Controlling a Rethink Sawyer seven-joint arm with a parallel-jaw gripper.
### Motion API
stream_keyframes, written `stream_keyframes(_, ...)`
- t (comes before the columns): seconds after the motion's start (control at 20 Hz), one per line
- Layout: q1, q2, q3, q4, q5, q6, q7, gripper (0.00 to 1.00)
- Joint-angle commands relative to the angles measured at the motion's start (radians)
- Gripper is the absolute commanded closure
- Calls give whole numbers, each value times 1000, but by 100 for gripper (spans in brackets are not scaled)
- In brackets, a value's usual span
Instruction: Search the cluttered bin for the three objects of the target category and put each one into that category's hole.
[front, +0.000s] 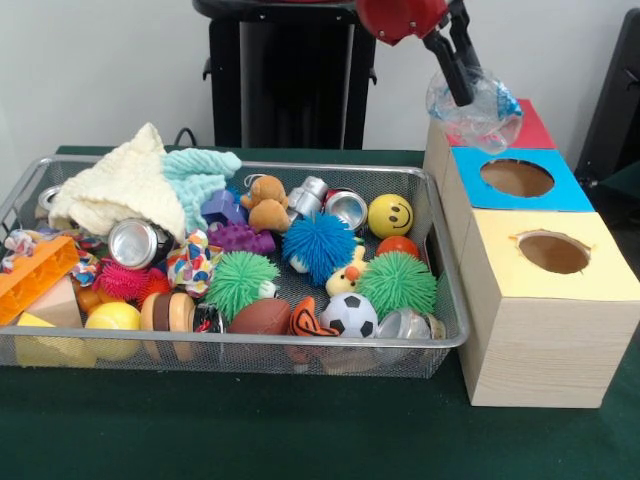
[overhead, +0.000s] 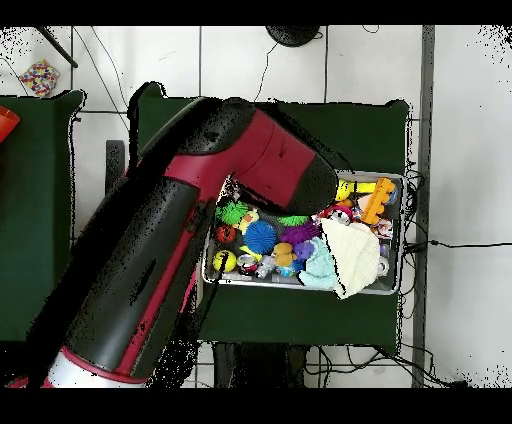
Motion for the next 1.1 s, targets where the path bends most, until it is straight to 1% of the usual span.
stream_keyframes(0.05, -6, 62, 66, 99, -6, 76, 129, 100)
stream_keyframes(0.2, 5, 94, 67, 90, -2, 112, 135, 100)
stream_keyframes(0.5, 19, 159, 50, 40, -50, 70, 215, 100)
stream_keyframes(0.8, 42, 146, 53, 52, -31, 62, 249, 100)
stream_keyframes(1.1, 66, 126, 39, 73, -27, 43, 267, 100)
